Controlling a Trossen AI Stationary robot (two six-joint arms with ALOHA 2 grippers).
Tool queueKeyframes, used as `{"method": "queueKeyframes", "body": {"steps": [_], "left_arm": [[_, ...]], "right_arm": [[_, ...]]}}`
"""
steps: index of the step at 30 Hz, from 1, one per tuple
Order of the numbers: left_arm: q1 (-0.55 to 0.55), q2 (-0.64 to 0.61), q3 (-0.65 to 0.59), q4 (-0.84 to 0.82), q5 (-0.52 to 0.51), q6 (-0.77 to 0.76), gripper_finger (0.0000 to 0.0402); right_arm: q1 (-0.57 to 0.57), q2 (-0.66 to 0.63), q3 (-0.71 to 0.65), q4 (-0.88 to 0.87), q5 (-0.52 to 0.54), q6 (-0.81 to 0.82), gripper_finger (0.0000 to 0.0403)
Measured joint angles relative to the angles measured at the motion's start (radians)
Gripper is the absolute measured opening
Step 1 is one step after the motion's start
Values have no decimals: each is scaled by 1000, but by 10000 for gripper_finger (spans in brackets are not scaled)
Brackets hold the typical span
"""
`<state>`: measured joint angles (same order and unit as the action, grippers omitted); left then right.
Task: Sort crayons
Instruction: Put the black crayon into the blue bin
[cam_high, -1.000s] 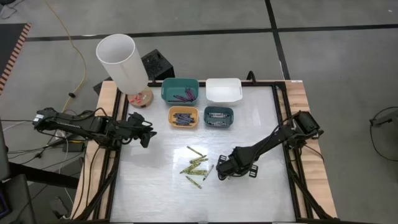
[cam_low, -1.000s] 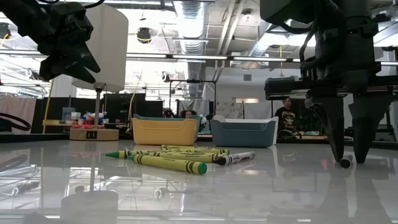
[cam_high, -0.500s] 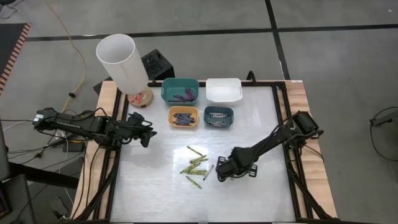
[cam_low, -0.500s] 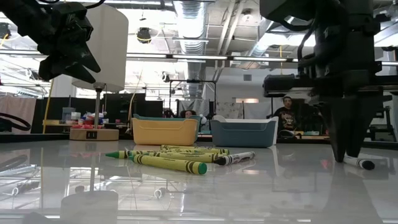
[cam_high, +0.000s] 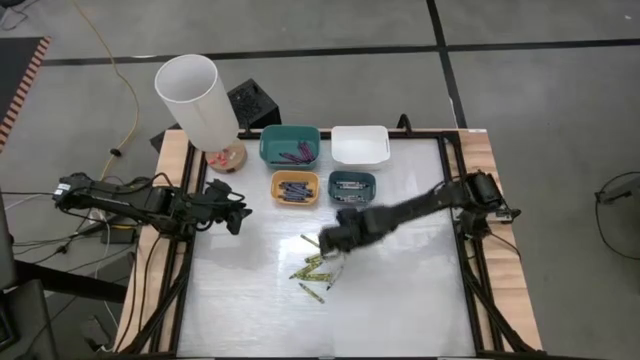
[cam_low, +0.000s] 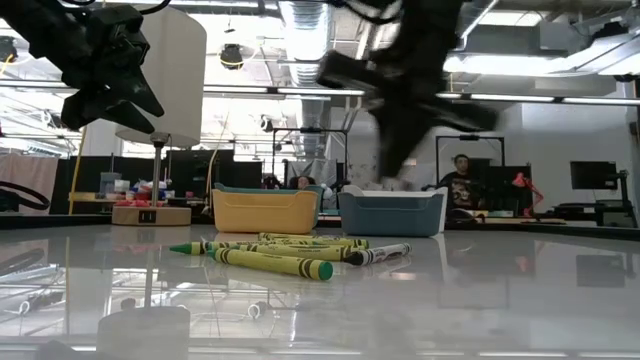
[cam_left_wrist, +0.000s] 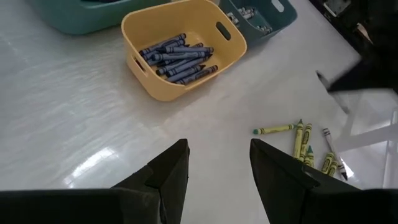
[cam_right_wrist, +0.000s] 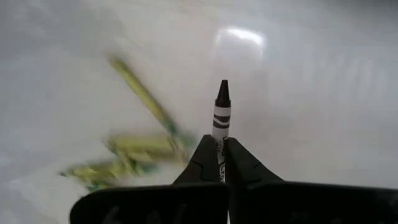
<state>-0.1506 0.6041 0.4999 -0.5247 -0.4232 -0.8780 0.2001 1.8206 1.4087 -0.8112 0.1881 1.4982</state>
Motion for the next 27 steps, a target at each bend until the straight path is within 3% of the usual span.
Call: {"method": "queueKeyframes", "body": {"steps": [9,15,20,27], "left_arm": [[0,0,0,0,-40,-24,160],[0,0,0,0,-88,-28,160],[0,0,0,0,-114,-62,160],[0,0,0,0,-165,-74,160]], "right_arm": [[-246,-2,192,1,0,-841,1],[-350,-3,232,-68,-2,-1371,1],[-396,0,222,-195,-3,-1591,1],[-427,1,148,-193,-35,-1680,1]]}}
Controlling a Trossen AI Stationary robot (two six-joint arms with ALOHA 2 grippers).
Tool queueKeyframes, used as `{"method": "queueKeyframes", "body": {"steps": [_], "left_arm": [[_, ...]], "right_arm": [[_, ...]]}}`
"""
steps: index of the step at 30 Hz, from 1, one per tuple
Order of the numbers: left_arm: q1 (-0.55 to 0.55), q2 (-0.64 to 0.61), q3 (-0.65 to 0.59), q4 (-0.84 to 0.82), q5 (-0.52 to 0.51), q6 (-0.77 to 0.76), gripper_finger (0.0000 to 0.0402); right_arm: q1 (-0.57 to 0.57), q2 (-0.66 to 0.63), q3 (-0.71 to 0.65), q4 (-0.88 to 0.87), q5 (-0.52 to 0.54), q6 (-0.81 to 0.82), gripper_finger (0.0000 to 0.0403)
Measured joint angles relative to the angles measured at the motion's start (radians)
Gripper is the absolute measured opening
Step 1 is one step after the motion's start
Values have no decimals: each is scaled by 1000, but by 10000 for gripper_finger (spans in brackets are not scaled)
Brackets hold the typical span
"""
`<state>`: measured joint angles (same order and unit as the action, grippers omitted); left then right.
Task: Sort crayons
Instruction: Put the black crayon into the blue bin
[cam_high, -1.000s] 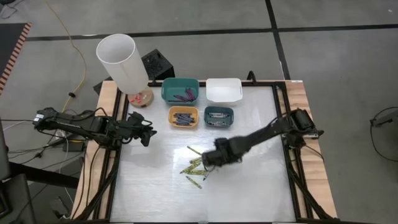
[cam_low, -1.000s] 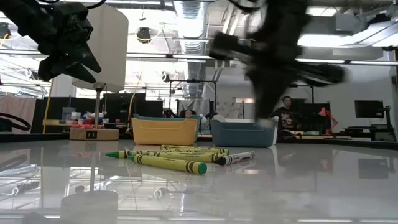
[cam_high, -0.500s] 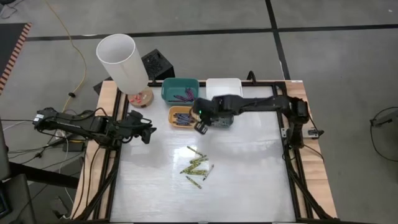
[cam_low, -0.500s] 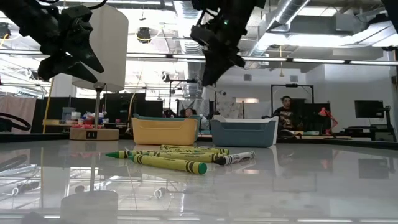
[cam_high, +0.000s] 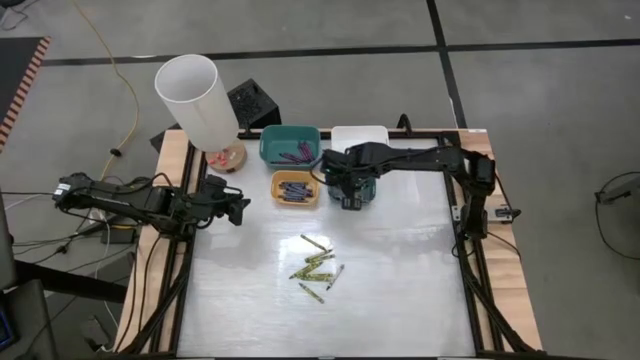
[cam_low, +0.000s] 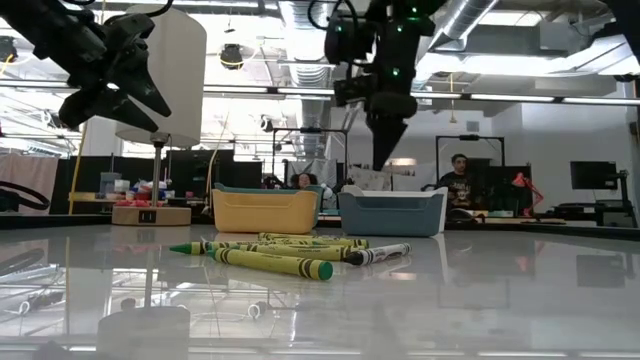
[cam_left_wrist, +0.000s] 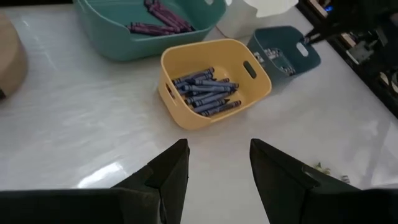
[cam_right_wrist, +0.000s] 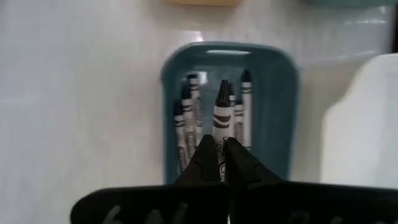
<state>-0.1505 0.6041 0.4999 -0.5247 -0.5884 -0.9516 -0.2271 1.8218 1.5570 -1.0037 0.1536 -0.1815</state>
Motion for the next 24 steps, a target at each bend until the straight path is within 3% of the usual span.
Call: {"method": "queueKeyframes", "body": {"steps": [18,24], "left_arm": [[0,0,0,0,-46,-13,160],[0,0,0,0,-47,-14,160]], "right_arm": [[-29,0,-230,210,-58,-29,1],[-32,0,-272,263,-73,28,5]]}}
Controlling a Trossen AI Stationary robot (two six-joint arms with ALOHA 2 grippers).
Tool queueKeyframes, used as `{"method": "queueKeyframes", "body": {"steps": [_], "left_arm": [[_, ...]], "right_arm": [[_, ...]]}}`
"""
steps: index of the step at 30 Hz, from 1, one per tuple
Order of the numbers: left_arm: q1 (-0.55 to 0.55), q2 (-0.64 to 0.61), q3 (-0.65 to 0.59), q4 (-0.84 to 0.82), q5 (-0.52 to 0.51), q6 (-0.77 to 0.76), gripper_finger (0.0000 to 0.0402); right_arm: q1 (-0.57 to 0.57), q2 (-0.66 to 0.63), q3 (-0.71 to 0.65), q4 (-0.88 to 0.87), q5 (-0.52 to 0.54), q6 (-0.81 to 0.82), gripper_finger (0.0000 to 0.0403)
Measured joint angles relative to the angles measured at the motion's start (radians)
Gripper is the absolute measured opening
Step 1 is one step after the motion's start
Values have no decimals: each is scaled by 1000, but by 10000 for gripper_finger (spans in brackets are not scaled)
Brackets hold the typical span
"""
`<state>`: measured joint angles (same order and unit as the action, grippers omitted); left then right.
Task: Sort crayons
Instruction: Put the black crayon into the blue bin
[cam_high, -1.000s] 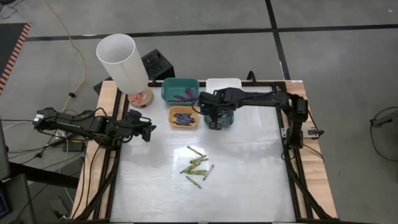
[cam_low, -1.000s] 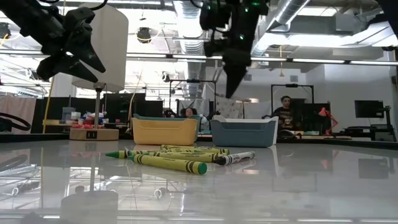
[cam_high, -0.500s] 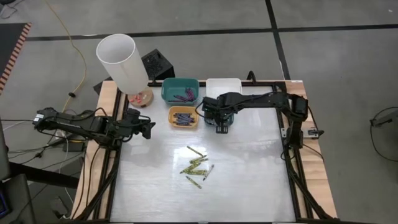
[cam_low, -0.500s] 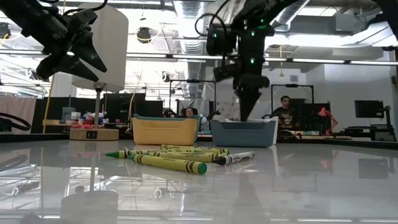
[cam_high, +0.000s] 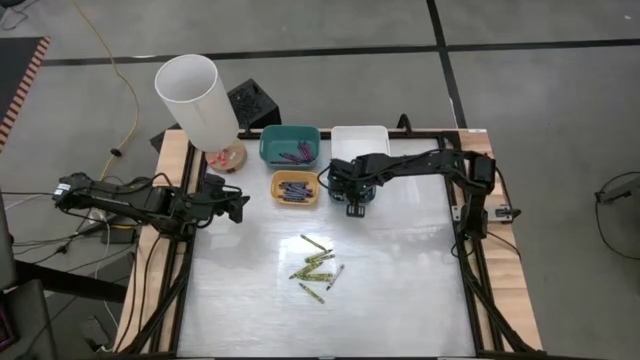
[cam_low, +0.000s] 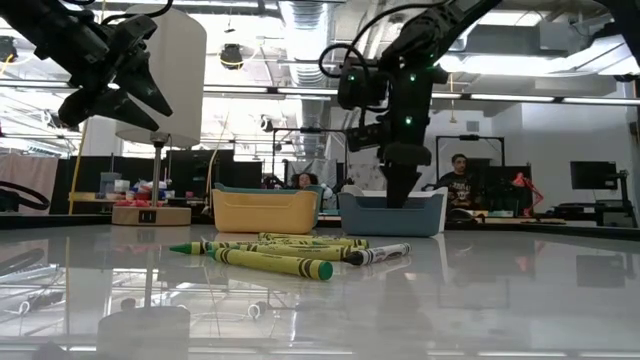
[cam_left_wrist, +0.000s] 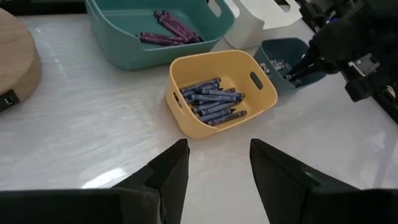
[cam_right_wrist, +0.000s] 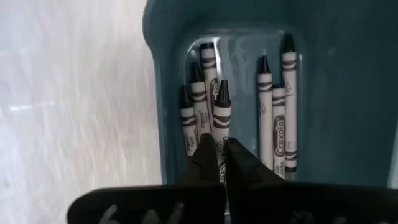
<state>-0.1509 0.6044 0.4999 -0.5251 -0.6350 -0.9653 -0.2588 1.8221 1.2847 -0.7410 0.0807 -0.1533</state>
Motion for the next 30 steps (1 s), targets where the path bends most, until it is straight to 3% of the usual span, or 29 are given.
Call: {"method": "queueKeyframes", "body": {"steps": [18,26,30], "left_arm": [[0,0,0,0,0,0,160],[0,0,0,0,0,11,160],[0,0,0,0,0,29,160]], "right_arm": [[-6,-1,10,15,1,34,56],[34,-1,242,-182,-33,77,59],[83,-2,378,-197,-116,145,59]]}}
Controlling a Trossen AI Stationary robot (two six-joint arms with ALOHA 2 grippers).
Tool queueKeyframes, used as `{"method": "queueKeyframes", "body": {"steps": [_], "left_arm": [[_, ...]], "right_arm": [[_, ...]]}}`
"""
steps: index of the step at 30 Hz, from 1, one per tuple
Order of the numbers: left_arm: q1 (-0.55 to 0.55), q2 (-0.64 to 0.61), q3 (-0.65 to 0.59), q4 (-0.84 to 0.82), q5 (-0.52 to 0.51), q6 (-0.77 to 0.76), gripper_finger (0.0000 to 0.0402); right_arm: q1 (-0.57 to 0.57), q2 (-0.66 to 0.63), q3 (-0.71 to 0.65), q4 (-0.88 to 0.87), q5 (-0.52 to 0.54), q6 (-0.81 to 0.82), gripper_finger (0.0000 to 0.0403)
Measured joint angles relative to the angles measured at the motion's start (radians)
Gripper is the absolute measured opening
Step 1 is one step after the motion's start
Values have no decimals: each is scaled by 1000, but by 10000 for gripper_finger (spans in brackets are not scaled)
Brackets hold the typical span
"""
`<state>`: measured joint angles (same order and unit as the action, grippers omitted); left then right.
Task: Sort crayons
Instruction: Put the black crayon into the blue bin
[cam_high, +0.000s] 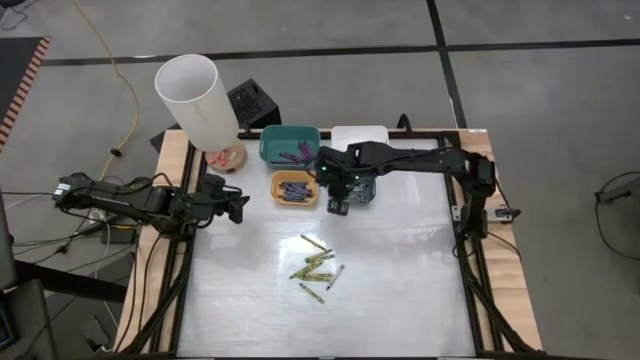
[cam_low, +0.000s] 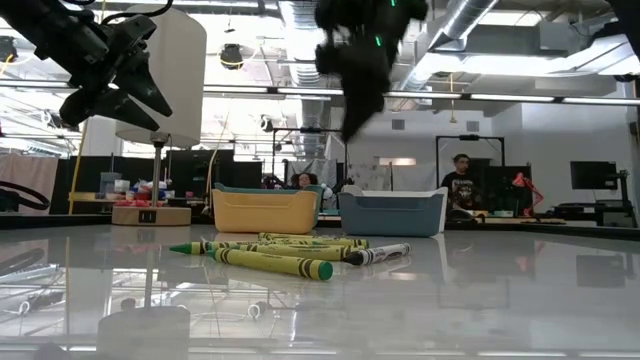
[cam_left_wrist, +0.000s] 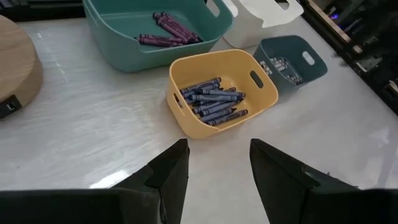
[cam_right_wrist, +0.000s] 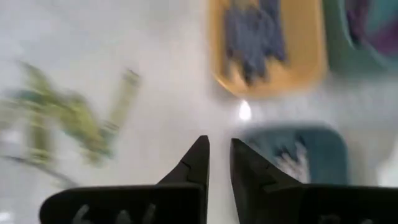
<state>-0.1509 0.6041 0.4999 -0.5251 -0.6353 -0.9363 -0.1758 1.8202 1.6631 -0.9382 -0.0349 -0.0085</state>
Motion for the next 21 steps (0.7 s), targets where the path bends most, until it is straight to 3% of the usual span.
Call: {"method": "queueKeyframes", "body": {"steps": [3,10,21], "left_arm": [[0,0,0,0,0,0,160],[0,0,0,-1,30,8,160],[0,0,0,-1,106,54,160]], "right_arm": [[53,0,68,21,-57,17,59],[219,-1,105,47,-64,-7,59],[466,0,69,43,145,2,65]]}}
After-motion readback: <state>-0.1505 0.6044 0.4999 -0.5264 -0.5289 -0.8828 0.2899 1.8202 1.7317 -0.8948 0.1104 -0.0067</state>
